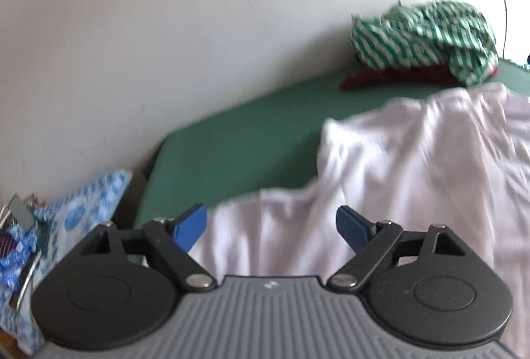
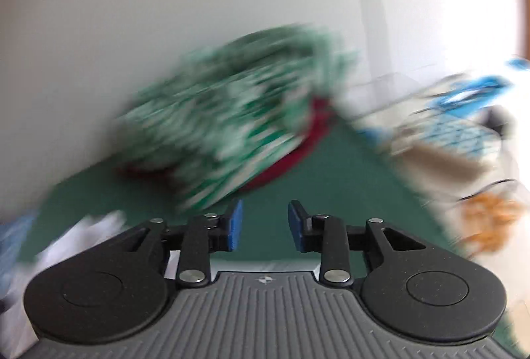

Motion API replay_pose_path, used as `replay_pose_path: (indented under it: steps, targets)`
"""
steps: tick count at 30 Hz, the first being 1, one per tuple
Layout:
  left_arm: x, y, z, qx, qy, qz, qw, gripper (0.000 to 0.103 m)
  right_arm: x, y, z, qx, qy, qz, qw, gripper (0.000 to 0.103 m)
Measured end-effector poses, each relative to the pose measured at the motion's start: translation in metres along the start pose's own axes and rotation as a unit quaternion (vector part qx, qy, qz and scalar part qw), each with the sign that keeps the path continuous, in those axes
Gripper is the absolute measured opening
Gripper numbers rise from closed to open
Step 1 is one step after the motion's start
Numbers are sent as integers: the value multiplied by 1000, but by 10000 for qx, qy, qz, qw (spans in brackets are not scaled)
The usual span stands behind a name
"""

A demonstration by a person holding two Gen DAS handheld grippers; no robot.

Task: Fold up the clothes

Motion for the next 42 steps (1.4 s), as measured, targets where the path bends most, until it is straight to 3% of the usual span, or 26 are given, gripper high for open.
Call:
replay_pose_path:
  steps: [3, 7, 8, 9, 10, 15, 19, 22, 25, 26, 27, 29, 35, 37, 38, 39, 42]
  targets:
    - [12, -9, -15, -117, -223, -104, 9996, 88, -27, -15, -41, -535, -1163, 493, 9905, 38]
    - [30, -8, -26, -180, -210, -107, 9996, 87, -18, -13, -58, -546, -2102, 218, 9759, 38]
    - [33, -8, -27, -197, -231, -111, 9995, 87, -12, -9, -58, -569, -2085, 210, 9761, 31]
    - [35, -6, -28, -213, -249, -108, 9994, 87, -8, -6, -55, -566, -2079, 208, 9763, 13]
    - [37, -5, -30, -226, -244, -86, 9994, 87, -6, -4, -49, -536, -2083, 214, 9764, 2]
    - [33, 3, -40, -439, -439, 52, 9981, 88, 4, 26, -4, -170, -2194, -139, 9754, 1]
    - [31, 6, -42, -397, -490, 184, 9978, 92, 28, 78, 8, -287, -2310, -668, 9702, 2]
    - [32, 6, -39, -392, -364, 210, 9983, 91, 48, 93, 2, -367, -2638, -1314, 9549, 3]
    - [34, 3, -22, -300, -372, 95, 9988, 84, 65, 68, 6, -197, -2642, -1636, 9503, 20]
    - [36, 1, -10, -145, -416, 23, 9990, 84, 70, 54, 8, -127, -2421, -1631, 9563, 30]
    - [40, 2, 4, 29, -420, -68, 9991, 85, 76, 36, 8, -115, -1937, -1468, 9699, 36]
    - [56, 10, 26, 227, -341, -285, 9988, 87, 82, 3, 1, -225, -1049, -1099, 9881, 39]
    - [115, 71, 59, 196, -287, -1009, 9943, 80, 72, -58, -44, -393, 242, -347, 9983, 47]
    - [131, 88, 63, 78, -409, -1239, 9914, 79, 62, -63, -51, -300, 272, -160, 9991, 47]
    - [140, 96, 64, 4, -483, -1362, 9895, 79, 55, -62, -53, -282, 167, -71, 9994, 41]
    - [148, 100, 64, -53, -516, -1439, 9882, 79, 48, -60, -57, -321, 11, 26, 9995, 8]
    - [165, 112, 61, -161, -389, -1438, 9887, 79, 44, -65, -51, -283, -242, -8, 9993, 3]
Point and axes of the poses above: each gripper's, at about its wrist camera, not at the fingertips, and y roughly the way its jaws point, x to its right, z to its top, the point moved 10 cm from there along y, roughly the way its jaws point, and after that the axes turned 14 degrees about x, right-handed, at the moved point
